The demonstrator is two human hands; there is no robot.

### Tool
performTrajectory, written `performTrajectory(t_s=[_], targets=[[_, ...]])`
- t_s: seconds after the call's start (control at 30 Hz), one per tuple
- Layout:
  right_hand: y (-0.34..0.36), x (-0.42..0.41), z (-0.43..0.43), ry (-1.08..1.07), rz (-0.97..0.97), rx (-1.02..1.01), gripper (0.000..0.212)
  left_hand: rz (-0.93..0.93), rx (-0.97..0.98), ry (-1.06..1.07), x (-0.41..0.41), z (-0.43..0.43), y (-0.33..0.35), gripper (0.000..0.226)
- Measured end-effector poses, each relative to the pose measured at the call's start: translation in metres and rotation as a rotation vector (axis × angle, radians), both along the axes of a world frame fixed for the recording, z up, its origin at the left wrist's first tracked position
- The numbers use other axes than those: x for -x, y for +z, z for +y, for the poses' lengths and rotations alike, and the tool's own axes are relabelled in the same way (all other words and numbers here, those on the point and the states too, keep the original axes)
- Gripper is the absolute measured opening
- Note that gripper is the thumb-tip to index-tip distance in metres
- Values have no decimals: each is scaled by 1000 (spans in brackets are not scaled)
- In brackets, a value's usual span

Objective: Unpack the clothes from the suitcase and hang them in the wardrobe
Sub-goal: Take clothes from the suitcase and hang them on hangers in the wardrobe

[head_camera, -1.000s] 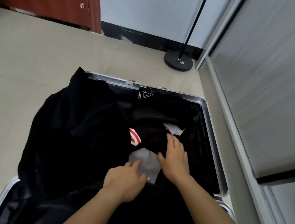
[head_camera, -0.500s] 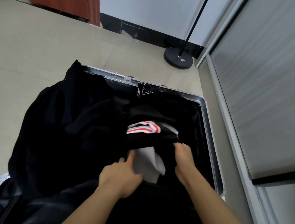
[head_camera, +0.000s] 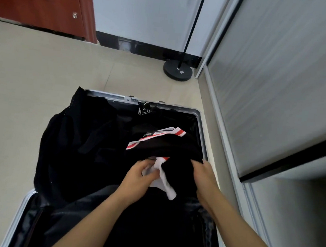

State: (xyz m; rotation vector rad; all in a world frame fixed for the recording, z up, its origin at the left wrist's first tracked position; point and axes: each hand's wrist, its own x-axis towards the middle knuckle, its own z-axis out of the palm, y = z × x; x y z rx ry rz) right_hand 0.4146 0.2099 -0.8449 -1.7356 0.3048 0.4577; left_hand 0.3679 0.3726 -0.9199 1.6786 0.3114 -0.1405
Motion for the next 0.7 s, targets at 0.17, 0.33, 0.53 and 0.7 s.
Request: performTrajectory(t_s=[0.17,0.33,0.53,0.7], targets=[[118,8,-11,-76,-110,-16,17,57,257,56,5,-4,127,27],[270,30,-19,25,-180,30,14,275,771,103,19,1,285,54],[455,79,-23,149,-261,153,23,322,870,100,51,0,477,51],[579,132,-29,189,-331,231,19,266,828,212,89,4,613,14]])
